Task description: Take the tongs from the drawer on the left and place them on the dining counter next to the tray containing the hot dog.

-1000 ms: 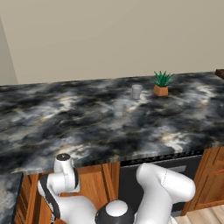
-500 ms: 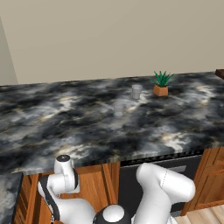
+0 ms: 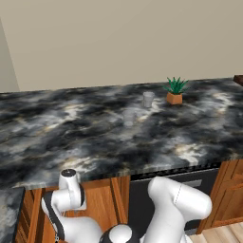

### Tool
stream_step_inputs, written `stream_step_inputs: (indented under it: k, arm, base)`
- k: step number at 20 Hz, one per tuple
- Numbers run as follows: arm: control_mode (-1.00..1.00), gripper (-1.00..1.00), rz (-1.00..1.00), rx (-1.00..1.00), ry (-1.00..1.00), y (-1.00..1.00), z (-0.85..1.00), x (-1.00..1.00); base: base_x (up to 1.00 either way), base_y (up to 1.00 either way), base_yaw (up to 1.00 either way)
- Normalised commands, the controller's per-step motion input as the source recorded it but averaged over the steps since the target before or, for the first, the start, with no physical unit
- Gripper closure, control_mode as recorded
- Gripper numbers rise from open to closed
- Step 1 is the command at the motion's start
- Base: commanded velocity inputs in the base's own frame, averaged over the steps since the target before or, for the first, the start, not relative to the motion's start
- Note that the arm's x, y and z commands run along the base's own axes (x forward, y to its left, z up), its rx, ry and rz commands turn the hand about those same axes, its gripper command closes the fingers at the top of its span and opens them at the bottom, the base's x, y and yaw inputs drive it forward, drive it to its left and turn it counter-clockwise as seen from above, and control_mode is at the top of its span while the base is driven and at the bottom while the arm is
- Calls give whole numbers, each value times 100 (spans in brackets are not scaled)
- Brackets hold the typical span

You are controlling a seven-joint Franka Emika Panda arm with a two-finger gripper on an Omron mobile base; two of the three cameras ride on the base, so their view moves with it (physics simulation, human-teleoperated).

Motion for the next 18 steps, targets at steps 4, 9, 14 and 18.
stream_step_inputs:
  k: [4,9,14,18]
  arm:
    - [-100,-100,0,0,0,12,-1,8]
    - [-100,-100,0,0,0,12,0,4]
    - [-100,-100,0,0,0,8,-13,5]
    - [-100,-100,0,0,0,8,-21,7]
  base:
    - [0,0,0]
    - [0,0,0]
    - [0,0,0]
    - [0,0,0]
